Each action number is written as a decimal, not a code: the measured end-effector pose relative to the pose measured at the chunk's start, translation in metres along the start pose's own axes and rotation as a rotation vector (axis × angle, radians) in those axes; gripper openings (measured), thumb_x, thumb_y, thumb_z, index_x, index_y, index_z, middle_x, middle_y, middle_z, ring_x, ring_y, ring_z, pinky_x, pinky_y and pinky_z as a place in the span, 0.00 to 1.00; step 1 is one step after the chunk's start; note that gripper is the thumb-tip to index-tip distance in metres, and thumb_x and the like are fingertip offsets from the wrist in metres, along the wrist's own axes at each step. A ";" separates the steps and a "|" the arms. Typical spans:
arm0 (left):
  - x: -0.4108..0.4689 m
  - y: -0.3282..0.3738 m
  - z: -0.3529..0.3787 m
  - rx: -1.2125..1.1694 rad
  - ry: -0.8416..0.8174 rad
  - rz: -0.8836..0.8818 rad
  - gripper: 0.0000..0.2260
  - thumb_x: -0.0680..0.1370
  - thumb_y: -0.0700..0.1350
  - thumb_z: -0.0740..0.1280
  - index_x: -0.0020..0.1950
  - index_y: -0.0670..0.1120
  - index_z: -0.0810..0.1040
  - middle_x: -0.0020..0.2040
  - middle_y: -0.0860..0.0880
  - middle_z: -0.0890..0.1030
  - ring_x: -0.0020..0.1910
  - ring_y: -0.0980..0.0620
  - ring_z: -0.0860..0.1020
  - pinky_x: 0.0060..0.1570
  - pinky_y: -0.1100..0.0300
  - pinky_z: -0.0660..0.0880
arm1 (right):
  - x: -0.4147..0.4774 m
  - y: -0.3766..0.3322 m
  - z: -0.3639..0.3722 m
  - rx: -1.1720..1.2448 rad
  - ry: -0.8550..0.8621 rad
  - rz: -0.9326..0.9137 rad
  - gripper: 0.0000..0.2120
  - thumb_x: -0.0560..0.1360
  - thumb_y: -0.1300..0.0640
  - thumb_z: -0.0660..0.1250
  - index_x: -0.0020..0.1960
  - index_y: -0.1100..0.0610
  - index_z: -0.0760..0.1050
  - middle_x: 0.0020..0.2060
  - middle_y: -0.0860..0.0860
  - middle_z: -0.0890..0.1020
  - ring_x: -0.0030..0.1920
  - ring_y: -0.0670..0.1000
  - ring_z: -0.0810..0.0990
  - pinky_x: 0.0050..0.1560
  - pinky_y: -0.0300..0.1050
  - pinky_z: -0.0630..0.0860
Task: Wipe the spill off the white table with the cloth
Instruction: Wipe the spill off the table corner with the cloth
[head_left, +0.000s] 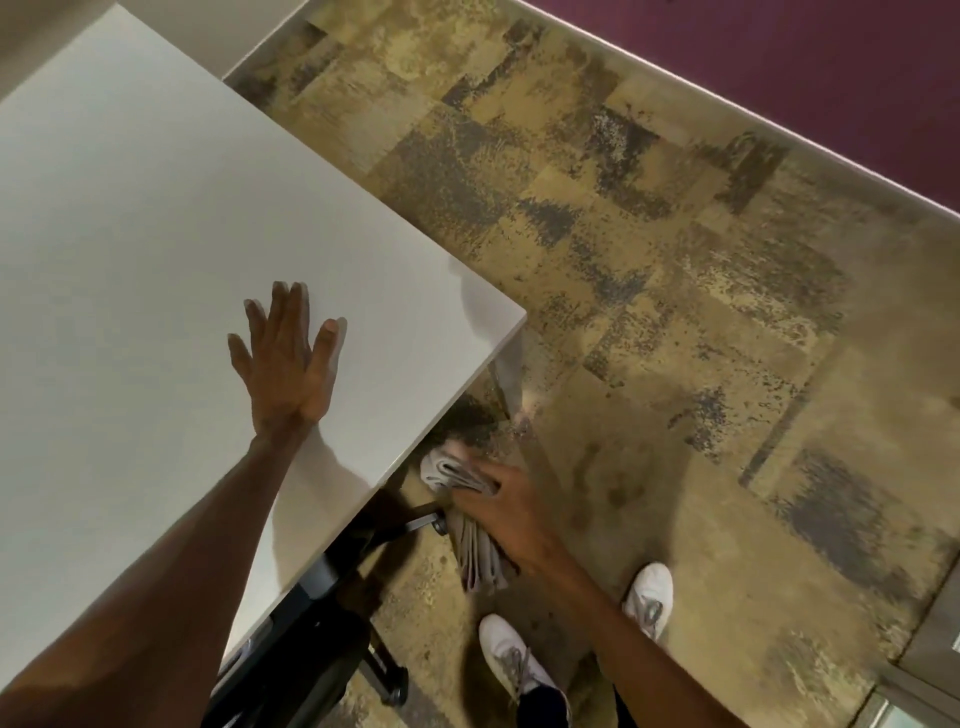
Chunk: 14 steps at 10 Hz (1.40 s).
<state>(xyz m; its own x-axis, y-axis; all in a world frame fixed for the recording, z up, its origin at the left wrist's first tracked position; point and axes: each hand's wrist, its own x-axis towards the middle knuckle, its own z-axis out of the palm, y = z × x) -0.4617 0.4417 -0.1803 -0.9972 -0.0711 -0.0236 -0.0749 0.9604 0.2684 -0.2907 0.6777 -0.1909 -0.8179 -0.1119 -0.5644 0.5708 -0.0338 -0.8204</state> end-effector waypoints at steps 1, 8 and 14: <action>0.002 0.001 0.000 -0.002 0.023 -0.018 0.39 0.79 0.71 0.39 0.83 0.50 0.54 0.84 0.50 0.54 0.83 0.45 0.49 0.78 0.35 0.45 | 0.006 -0.013 -0.041 0.296 0.266 0.151 0.04 0.76 0.59 0.69 0.50 0.57 0.79 0.34 0.50 0.84 0.33 0.51 0.82 0.35 0.43 0.78; 0.006 0.002 0.001 0.010 0.064 -0.040 0.37 0.81 0.70 0.43 0.81 0.49 0.63 0.82 0.50 0.62 0.83 0.46 0.52 0.79 0.40 0.46 | 0.181 -0.167 -0.109 0.259 0.284 0.252 0.08 0.68 0.53 0.70 0.37 0.58 0.77 0.28 0.53 0.77 0.24 0.52 0.74 0.35 0.48 0.74; 0.011 -0.001 -0.004 0.021 -0.022 -0.032 0.34 0.81 0.67 0.49 0.83 0.50 0.57 0.83 0.48 0.55 0.83 0.43 0.49 0.79 0.35 0.47 | 0.269 -0.213 -0.022 0.182 0.437 0.269 0.10 0.59 0.56 0.68 0.21 0.55 0.71 0.22 0.54 0.73 0.22 0.54 0.70 0.31 0.47 0.68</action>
<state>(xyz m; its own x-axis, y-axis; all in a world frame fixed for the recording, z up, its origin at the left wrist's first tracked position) -0.4730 0.4386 -0.1773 -0.9939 -0.0959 -0.0535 -0.1063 0.9632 0.2468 -0.6337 0.6764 -0.1704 -0.5734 0.2815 -0.7694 0.7354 -0.2370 -0.6348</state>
